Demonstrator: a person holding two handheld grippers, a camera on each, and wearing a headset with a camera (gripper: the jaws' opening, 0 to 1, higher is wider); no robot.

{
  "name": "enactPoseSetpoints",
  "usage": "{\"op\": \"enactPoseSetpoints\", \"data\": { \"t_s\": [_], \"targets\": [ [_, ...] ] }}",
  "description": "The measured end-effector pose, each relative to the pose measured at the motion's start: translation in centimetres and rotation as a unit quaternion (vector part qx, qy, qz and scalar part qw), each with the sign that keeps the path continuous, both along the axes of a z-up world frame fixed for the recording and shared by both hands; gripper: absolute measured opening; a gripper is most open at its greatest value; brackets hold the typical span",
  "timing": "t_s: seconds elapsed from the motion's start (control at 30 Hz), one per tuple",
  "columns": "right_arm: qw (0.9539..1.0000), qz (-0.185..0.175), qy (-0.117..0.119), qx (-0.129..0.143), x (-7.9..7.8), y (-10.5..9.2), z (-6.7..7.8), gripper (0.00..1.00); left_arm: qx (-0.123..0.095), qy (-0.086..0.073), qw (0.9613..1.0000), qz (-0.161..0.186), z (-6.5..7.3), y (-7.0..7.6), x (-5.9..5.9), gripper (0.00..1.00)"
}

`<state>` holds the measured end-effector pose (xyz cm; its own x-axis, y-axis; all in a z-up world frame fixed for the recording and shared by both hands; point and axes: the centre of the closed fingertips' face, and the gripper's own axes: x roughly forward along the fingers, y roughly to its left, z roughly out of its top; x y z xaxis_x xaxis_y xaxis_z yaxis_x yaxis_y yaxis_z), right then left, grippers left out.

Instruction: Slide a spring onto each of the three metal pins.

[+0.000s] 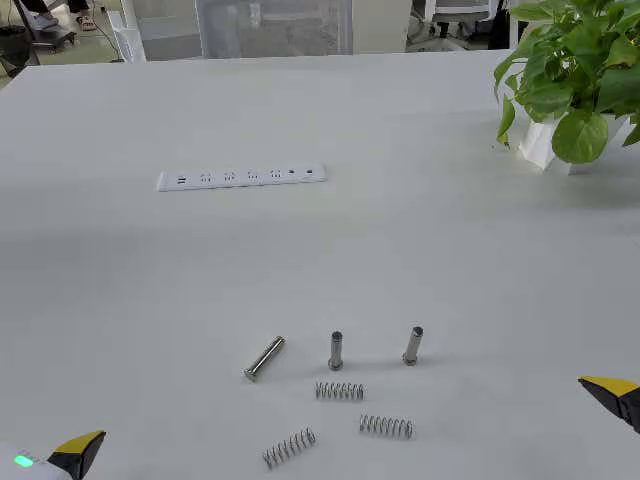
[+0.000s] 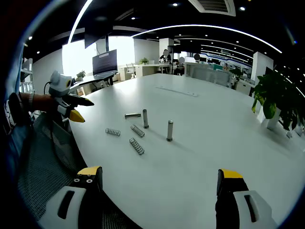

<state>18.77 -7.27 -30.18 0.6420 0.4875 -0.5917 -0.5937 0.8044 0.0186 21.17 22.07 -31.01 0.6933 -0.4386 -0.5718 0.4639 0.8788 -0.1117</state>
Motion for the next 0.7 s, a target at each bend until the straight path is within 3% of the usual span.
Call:
{"op": "enactPoseSetpoints", "data": {
  "t_s": [0.7],
  "targets": [
    [1.0,-0.002,0.001,-0.004,-0.01,-0.2,0.13,0.99,0.017,0.0,0.9991,-0.038,-0.25,-0.81,0.86,0.97]
  ]
}}
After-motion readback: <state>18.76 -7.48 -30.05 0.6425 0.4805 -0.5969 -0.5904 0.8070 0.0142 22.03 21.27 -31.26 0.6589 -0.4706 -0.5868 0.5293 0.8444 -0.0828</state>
